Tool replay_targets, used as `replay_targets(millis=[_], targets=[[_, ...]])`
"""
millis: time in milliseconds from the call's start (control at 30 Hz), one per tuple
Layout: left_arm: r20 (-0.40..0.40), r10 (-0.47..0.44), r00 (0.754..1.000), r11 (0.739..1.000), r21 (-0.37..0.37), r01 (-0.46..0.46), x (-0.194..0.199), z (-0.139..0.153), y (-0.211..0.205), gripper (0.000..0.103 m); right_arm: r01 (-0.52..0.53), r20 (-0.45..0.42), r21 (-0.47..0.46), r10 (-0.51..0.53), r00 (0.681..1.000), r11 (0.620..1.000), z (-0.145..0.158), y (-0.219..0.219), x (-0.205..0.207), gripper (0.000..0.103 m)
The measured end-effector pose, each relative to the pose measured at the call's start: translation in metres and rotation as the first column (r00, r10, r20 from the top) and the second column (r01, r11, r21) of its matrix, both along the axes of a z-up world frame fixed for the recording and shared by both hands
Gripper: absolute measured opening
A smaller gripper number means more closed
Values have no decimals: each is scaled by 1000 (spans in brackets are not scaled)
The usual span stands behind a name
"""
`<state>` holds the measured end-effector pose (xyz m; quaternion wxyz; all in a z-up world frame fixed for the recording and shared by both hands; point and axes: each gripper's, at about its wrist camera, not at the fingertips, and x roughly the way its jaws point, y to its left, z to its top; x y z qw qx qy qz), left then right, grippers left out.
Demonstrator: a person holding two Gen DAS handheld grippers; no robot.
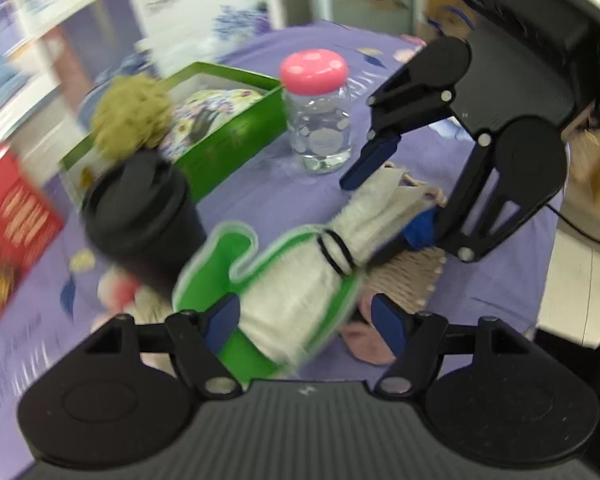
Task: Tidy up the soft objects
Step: 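Grasp the white banded towel roll with both grippers, then carry the towel roll into the green box and open both grippers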
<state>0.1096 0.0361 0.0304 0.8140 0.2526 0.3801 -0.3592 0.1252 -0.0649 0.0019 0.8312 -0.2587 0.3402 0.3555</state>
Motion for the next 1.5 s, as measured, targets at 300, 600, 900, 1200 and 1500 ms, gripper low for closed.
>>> replay_targets(millis=[300,600,900,1200,1500], targets=[[-157,-257,954,961,59,268,51,-28,-21,74,-22,-175,96,38,984,995,-16,-10,33,43],[-231,-139,963,988,30,149,59,-44,-15,41,-37,-158,114,55,986,993,-23,-13,33,40],[-149,-77,986,996,-61,69,35,-1,-4,30,20,-23,67,-18,1000,998,8,-5,-10,12],[104,-46,994,998,-48,51,61,94,-18,30,45,197,11,-47,979,999,100,-11,13,13],[112,55,992,998,29,-59,195,107,-28,75,82,80,-81,-75,994,993,98,-12,150,19]])
